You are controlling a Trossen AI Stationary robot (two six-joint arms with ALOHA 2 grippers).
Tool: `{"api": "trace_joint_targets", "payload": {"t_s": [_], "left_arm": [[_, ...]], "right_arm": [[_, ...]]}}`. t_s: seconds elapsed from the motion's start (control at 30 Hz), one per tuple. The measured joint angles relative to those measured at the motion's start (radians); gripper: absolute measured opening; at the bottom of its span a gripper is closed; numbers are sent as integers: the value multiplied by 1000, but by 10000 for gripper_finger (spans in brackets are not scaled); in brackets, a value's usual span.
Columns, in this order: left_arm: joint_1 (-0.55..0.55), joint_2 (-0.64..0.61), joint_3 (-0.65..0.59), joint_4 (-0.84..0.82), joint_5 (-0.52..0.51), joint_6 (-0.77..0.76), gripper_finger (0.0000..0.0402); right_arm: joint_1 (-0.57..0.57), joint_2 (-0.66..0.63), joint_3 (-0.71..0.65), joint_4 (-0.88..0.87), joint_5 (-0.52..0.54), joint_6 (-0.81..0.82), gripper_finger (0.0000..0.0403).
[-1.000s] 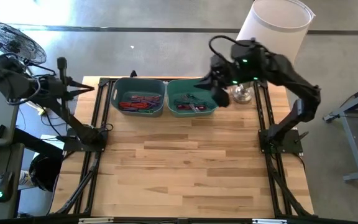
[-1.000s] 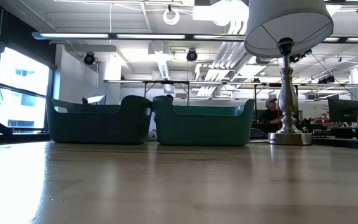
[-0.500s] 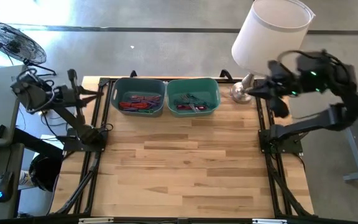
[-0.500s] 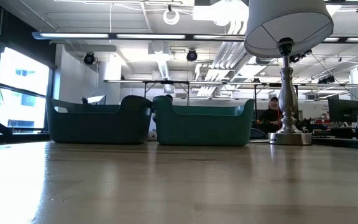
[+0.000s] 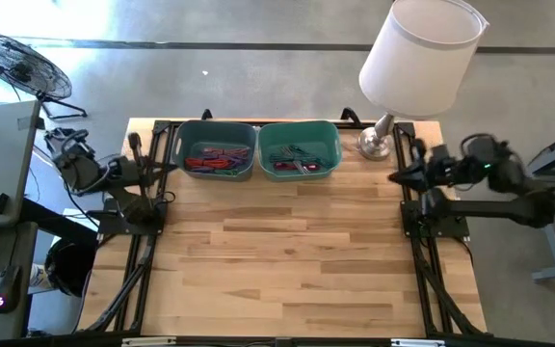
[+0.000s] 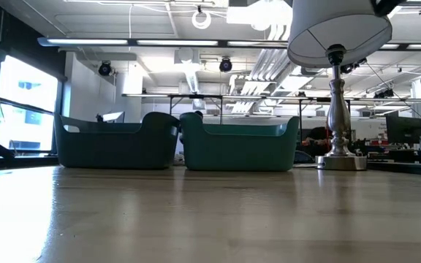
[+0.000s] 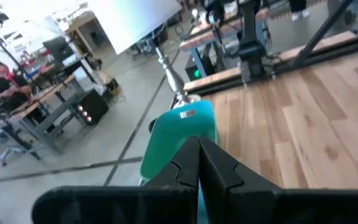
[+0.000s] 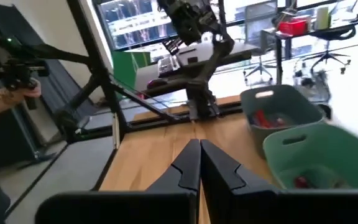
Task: Pick & Place USB Port
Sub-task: Return to Home Position
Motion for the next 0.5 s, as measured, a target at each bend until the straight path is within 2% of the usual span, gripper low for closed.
{"api": "trace_joint_targets", "payload": {"t_s": [0.13,0.23,0.37,0.5], "left_arm": [[0,-32,-124,160,21,78,0],[0,-35,-209,211,18,92,0],[0,-39,-297,221,16,20,0],[0,-44,-377,231,-6,-59,0]], "right_arm": [[0,-66,-203,202,-56,7,0],[0,-94,-354,402,-80,4,0],[0,-118,-515,617,-91,21,0],[0,-124,-621,731,-89,52,0]]}}
